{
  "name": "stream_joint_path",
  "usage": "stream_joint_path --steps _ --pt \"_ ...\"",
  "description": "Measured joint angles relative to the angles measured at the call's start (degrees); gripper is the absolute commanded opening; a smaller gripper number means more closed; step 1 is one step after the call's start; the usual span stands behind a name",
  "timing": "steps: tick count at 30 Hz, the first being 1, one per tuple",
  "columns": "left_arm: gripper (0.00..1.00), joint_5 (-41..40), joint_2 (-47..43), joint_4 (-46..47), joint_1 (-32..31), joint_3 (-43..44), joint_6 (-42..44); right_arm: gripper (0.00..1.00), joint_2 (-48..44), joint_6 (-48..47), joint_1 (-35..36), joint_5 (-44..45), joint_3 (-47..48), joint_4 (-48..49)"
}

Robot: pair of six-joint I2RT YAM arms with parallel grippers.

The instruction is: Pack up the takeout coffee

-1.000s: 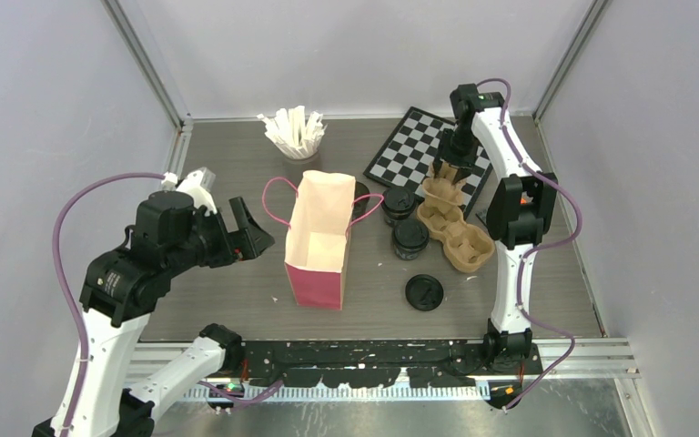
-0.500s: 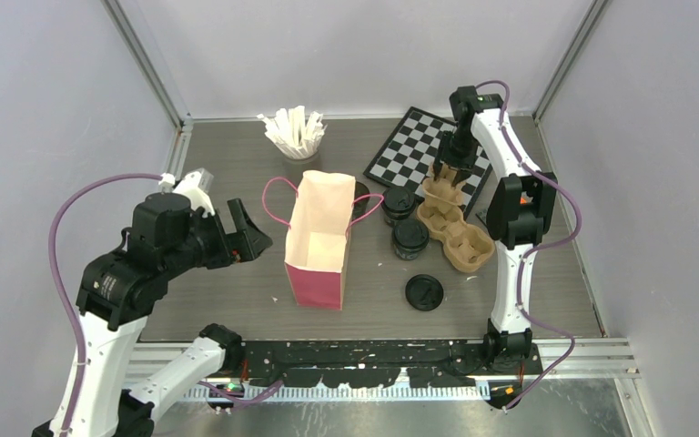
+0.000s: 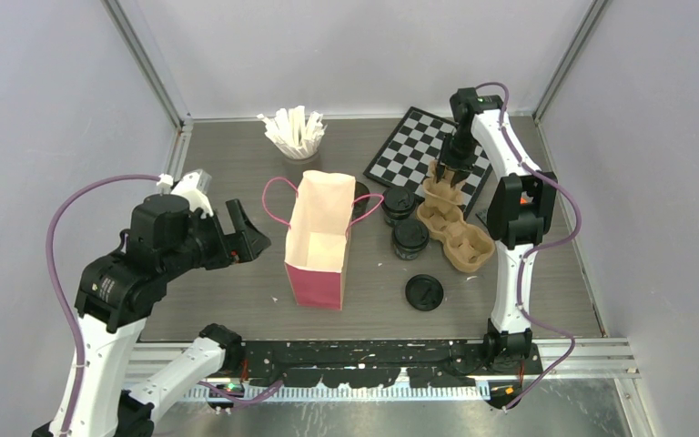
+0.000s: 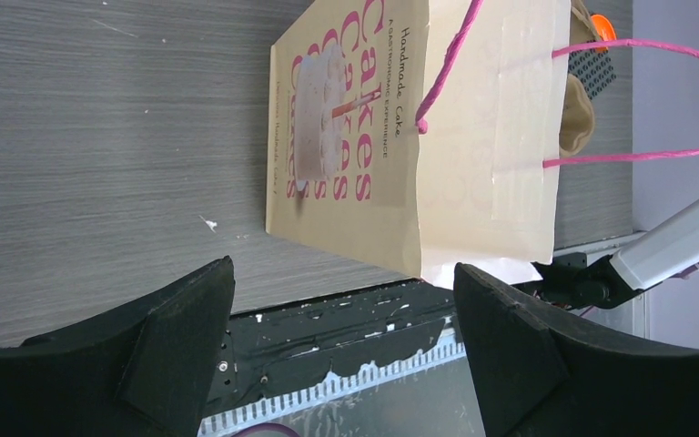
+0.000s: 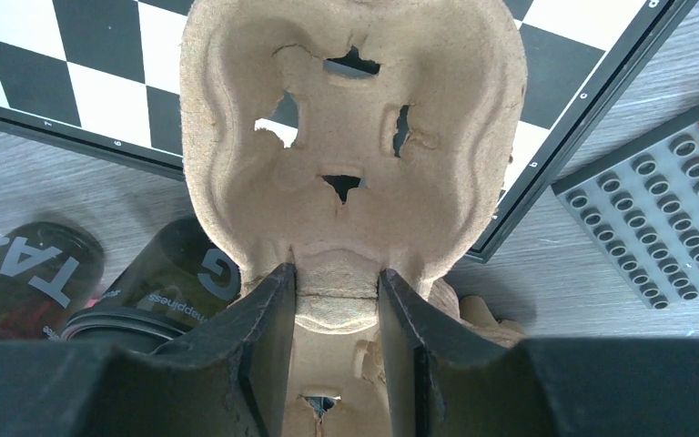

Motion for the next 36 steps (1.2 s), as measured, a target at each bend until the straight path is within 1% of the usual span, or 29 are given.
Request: stream_joint_path --steps 8,15,20,26,33,36 --pt "0.94 -1.18 -0.61 -0.20 0.00 0.00 0.04 0.37 -0.11 -2.43 0.04 -0.15 0.26 -0.22" --pt "0.95 -4.07 -0.20 -1.36 0.00 1.33 1.77 0.37 -1.11 -4.61 0.00 -0.26 3.85 -2.62" --pt "0.95 -4.76 0.33 -1.68 0.00 3.80 2.54 0.37 -5.31 -5.38 0.00 -1.38 6.60 -4.35" --pt "0.95 -3.67 0.87 -1.64 0.00 4.17 2.38 0.37 -13.09 -3.56 0.90 -4.96 7.48 -4.96" --pt "0.95 1.03 3.80 0.02 0.00 7.76 1.20 0.37 -18.71 1.20 7.19 -6.82 16.94 -5.46" --pt "0.94 2.16 4.20 1.55 0.00 8.24 1.01 0.37 -22.53 4.83 11.91 -7.02 17.99 -3.67"
